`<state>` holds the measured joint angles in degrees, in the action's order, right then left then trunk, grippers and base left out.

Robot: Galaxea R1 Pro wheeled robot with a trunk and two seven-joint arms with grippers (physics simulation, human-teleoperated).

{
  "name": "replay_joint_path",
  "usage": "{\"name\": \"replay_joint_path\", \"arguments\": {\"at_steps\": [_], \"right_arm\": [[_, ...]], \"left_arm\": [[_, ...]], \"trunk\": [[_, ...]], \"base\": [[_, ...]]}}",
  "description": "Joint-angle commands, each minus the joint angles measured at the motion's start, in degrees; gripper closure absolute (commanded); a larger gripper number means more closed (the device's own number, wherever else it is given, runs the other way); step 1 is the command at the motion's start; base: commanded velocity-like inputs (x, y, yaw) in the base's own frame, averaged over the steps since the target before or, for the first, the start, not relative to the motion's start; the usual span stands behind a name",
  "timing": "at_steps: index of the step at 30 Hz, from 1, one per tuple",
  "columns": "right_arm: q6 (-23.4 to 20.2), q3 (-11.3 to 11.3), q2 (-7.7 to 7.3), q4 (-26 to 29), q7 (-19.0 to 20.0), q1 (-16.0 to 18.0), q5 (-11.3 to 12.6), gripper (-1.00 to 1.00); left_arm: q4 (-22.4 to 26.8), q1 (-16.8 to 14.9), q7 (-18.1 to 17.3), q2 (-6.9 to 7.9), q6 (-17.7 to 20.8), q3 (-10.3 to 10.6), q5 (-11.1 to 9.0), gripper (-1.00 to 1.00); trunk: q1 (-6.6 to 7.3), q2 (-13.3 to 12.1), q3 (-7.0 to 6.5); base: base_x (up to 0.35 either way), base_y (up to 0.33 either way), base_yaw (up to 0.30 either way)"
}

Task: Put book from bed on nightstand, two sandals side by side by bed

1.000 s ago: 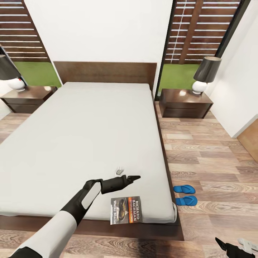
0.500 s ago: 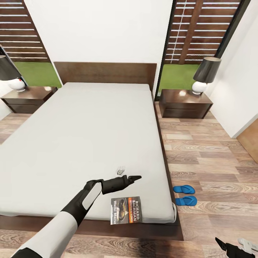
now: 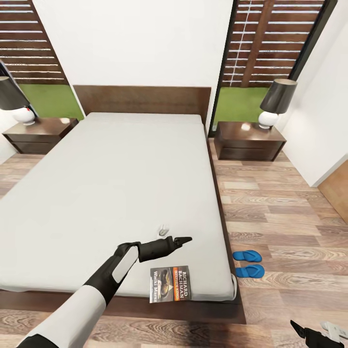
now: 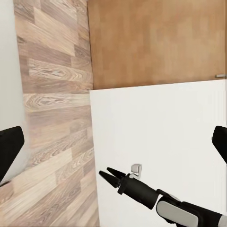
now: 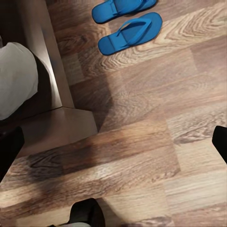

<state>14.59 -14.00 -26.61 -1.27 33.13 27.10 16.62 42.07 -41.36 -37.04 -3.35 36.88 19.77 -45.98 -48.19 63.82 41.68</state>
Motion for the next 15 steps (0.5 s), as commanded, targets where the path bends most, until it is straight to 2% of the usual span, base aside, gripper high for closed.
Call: {"name": "replay_joint_path", "arguments": {"at_steps": [1,8,15], "right_arm": [[0.09,-0.06,-0.02,-0.14,0.35,0.06,0.34,-1.0],[0.09,-0.06,-0.02,-0.14,0.35,0.06,0.34,-1.0],[0.09,-0.06,-0.02,-0.14,0.41,0.06,0.34,-1.0]], "left_arm": [[-0.02,-0.04,0.06,-0.12,0.39,0.02,-0.37,-1.0],[-0.13,-0.04,0.12,-0.65,0.32,0.0,-0.31,-1.0],[-0.15,-0.04,0.13,-0.69,0.3,0.0,-0.27,-1.0]], "trunk": [[0.22,-0.39,-0.14],[1.76,-3.19,-1.4],[1.76,-3.19,-1.54]], "base": [[0.0,0.0,0.0],[0.0,0.0,0.0],[0.0,0.0,-0.019]]}}
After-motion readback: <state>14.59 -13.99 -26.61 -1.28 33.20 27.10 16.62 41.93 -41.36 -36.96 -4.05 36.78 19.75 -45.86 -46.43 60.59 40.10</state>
